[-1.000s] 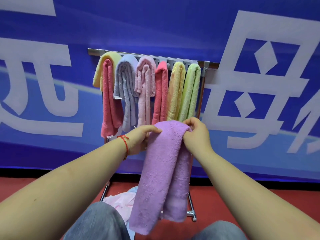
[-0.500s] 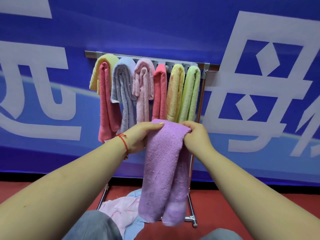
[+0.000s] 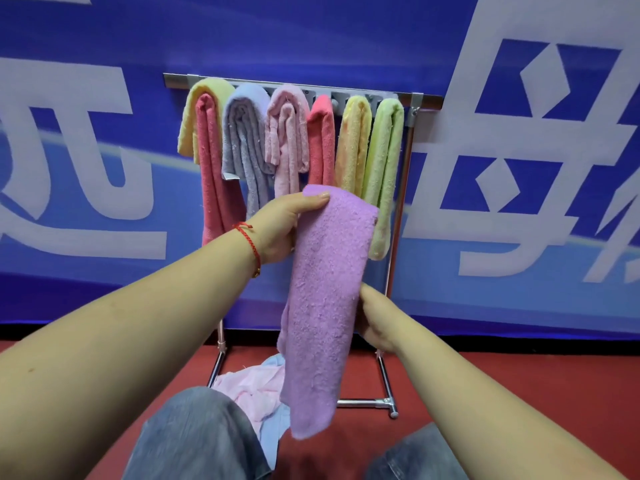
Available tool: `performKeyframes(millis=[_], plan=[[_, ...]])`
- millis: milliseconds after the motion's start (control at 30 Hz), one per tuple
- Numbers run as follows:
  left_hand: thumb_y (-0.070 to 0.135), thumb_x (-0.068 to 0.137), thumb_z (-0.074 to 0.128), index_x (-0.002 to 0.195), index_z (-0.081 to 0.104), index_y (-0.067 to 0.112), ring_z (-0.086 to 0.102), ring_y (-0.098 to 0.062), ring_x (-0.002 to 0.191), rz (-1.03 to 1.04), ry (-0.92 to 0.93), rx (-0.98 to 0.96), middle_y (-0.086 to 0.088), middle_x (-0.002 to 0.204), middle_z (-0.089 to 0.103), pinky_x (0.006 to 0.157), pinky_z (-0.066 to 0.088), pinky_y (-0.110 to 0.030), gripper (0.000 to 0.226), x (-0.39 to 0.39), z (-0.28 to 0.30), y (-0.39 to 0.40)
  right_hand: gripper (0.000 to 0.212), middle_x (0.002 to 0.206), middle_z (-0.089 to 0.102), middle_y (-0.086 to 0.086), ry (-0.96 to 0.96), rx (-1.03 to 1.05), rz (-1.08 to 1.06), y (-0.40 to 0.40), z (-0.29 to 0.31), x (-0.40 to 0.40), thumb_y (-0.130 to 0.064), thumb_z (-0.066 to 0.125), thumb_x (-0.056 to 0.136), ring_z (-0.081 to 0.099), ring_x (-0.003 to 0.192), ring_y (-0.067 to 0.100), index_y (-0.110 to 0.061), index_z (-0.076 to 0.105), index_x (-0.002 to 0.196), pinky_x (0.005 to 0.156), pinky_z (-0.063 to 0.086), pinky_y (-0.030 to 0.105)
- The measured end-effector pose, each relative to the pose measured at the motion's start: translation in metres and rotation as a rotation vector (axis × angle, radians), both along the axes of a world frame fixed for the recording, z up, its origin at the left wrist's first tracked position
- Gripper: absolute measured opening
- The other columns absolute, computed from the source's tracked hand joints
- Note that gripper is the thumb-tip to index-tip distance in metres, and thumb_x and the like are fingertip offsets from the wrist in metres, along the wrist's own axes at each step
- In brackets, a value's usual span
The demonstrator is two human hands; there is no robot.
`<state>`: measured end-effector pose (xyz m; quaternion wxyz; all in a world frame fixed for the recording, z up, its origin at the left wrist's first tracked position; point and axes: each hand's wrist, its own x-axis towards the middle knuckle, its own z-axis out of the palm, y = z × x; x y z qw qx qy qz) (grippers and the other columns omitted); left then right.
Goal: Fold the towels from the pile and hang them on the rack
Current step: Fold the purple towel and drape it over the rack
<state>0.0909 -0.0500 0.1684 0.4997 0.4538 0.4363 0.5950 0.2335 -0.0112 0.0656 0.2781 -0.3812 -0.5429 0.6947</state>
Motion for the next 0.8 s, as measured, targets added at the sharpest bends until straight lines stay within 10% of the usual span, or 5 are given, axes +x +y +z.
performKeyframes(millis=[233,400,800], plan=[[0.012,0.09,0.05,0.09,0.062,0.02,0.064,-0.007,0.064,0.064,-0.005,0.021,0.007,0.072,0.069,0.059,0.051,-0.015,0.014,-0.013,0.001,-0.011,0.073,0.091,0.074,0.003,0.251,-0.121,0.22,-0.025,-0.005,0.009,-0.079,0.064,0.048,0.069,0.089,0.016,-0.015,0.078,0.081,0.088,0.046,0.036],[0.003,0.091,0.044,0.094,0.062,0.014,0.068,-0.009,0.064,0.0,-0.07,0.063,0.003,0.072,0.072,0.063,0.056,-0.019,0.021,-0.016,-0.001,-0.011,0.017,0.071,0.071,0.0,0.171,-0.082,0.264,-0.036,-0.005,0.006,-0.029,0.075,0.061,0.065,0.068,0.011,-0.013,0.075,0.067,0.081,0.045,0.029],[0.007,0.09,0.051,0.093,0.062,0.01,0.064,-0.014,0.072,0.198,-0.04,-0.116,-0.003,0.079,0.069,0.07,0.054,-0.025,0.012,-0.038,-0.03,-0.001,0.013,0.081,0.073,0.002,0.032,-0.089,0.306,-0.051,0.001,-0.002,0.003,0.058,0.085,0.07,0.073,0.013,-0.006,0.067,0.09,0.071,0.057,0.025]])
